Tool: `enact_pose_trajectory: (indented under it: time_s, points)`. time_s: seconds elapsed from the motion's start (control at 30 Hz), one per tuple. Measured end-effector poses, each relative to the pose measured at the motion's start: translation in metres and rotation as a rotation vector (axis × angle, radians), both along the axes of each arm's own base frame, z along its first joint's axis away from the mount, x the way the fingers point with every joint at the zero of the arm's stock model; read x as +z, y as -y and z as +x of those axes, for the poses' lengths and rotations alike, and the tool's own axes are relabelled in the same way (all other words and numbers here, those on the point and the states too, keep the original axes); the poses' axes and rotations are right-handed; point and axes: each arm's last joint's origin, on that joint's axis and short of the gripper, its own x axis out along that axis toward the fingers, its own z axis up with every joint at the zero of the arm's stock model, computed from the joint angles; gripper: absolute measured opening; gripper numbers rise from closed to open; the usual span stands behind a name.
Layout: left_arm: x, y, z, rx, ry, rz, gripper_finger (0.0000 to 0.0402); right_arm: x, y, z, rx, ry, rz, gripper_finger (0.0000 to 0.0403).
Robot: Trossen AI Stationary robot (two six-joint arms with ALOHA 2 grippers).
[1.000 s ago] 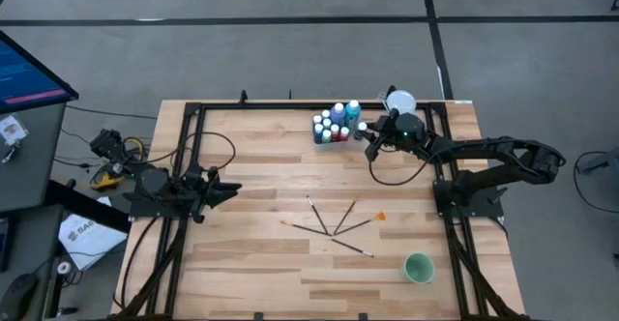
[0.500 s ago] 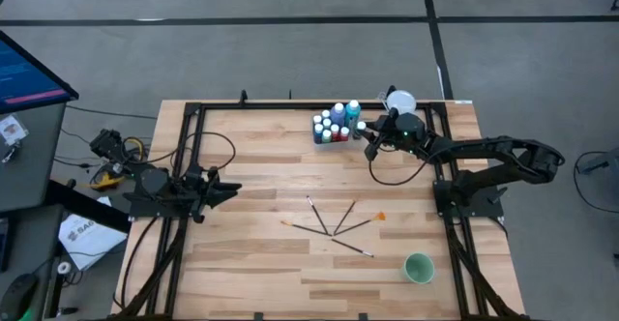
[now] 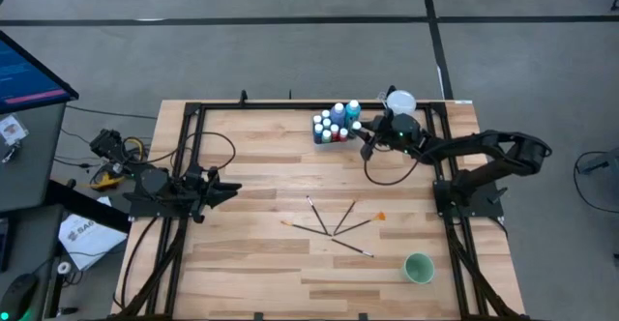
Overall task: Pick & Place Paint Supplies
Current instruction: Put the dark green paint bottle into the transparent bin
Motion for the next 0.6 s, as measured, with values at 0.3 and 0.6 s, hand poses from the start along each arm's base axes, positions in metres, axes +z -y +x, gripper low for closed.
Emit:
enact_pose_trajectory:
  time_s: [0.3,0.6]
  points:
    - [0.000,0.000,0.000,0.000,0.000,0.000,0.0002,-0.010,0.002,0.004,-0.002,-0.007,0.015,0.0103]
    - [0.000,0.000,0.000,0.000,0.001,0.000,0.0002,-0.020,0.004,0.009,0.019,0.012,0.038,0.0103]
